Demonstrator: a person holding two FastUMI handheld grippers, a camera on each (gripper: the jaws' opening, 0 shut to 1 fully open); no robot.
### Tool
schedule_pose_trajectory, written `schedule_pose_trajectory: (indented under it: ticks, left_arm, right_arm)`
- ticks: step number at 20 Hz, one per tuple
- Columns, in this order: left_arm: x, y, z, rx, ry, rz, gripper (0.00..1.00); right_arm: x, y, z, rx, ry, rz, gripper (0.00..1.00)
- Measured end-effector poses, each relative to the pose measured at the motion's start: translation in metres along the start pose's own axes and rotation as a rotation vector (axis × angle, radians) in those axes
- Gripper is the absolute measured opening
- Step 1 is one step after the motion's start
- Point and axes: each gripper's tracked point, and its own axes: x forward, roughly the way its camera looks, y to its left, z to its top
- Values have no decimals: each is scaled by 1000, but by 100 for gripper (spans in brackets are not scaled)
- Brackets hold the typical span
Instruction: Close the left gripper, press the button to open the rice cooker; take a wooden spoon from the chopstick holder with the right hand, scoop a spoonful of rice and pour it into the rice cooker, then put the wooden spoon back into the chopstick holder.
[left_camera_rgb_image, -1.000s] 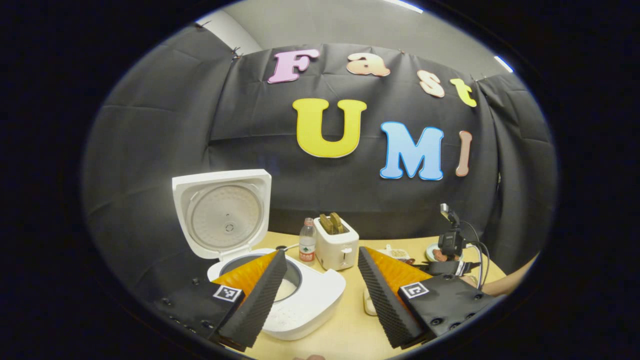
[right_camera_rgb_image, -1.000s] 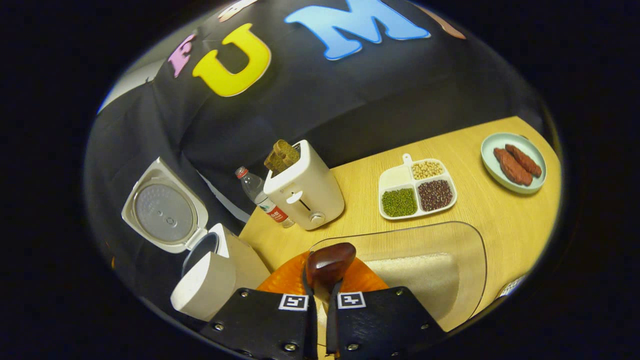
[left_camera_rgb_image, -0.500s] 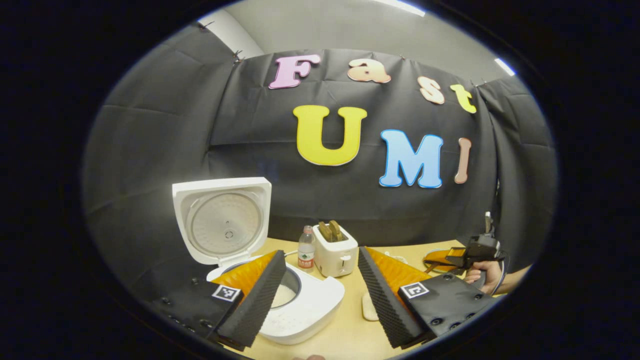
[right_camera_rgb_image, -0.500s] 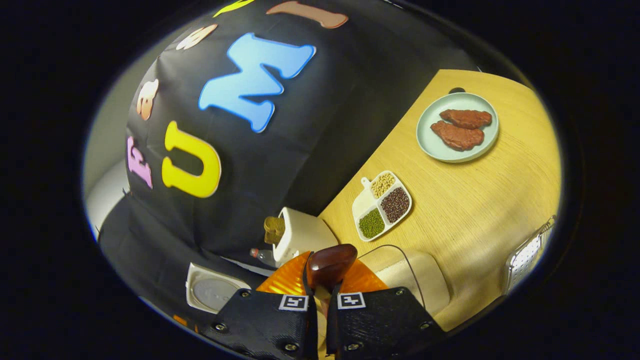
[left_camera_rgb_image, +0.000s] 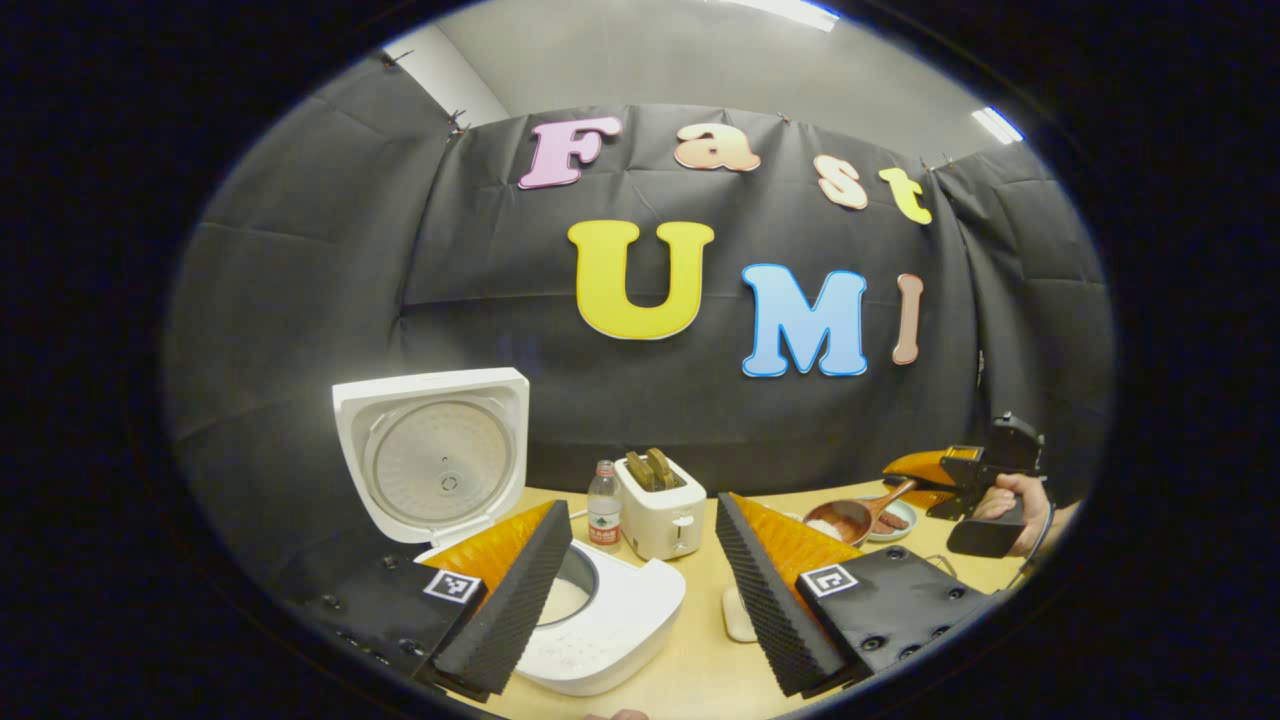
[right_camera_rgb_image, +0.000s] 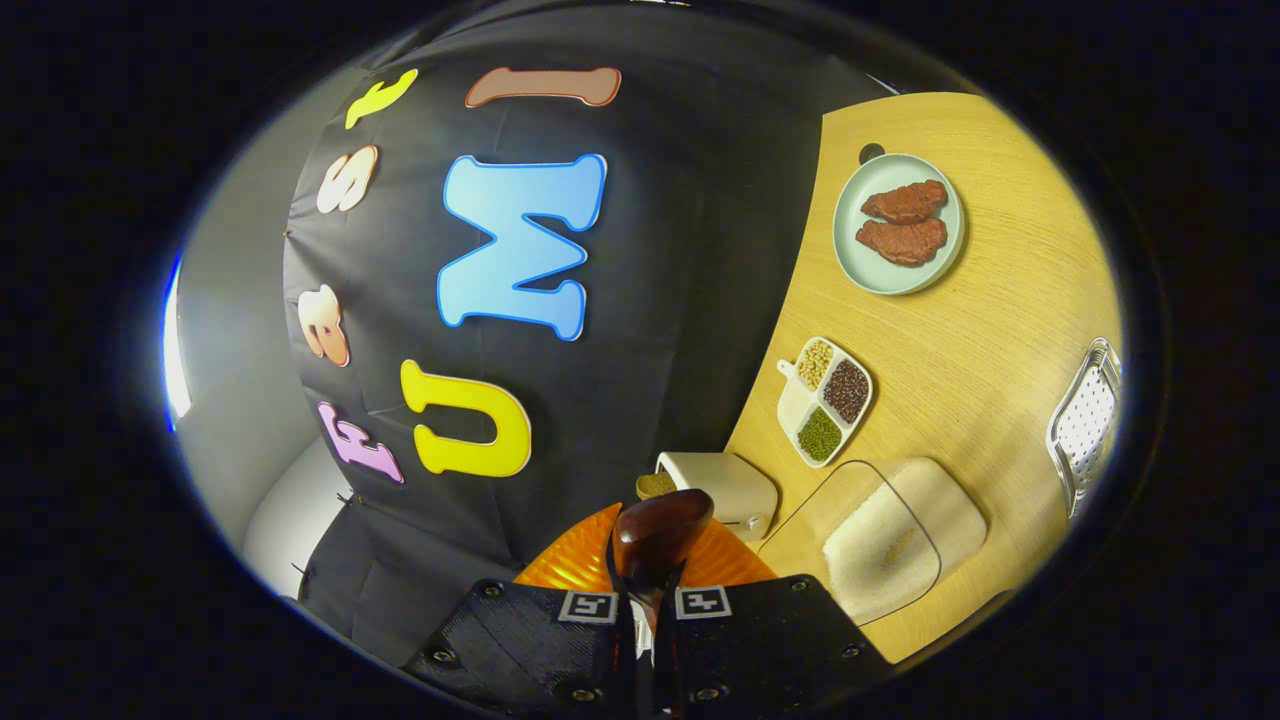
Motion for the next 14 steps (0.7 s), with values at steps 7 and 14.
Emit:
schedule_pose_trajectory:
  ticks: [7,14]
  left_arm:
    - [-13,19,-13,5,-3,-14,100]
    - [-32,34,-19,0,-11,-45,100]
  right_arm:
    - [9,60,-30,-77,54,74,7]
    - [48,99,-98,-165,184,115,7]
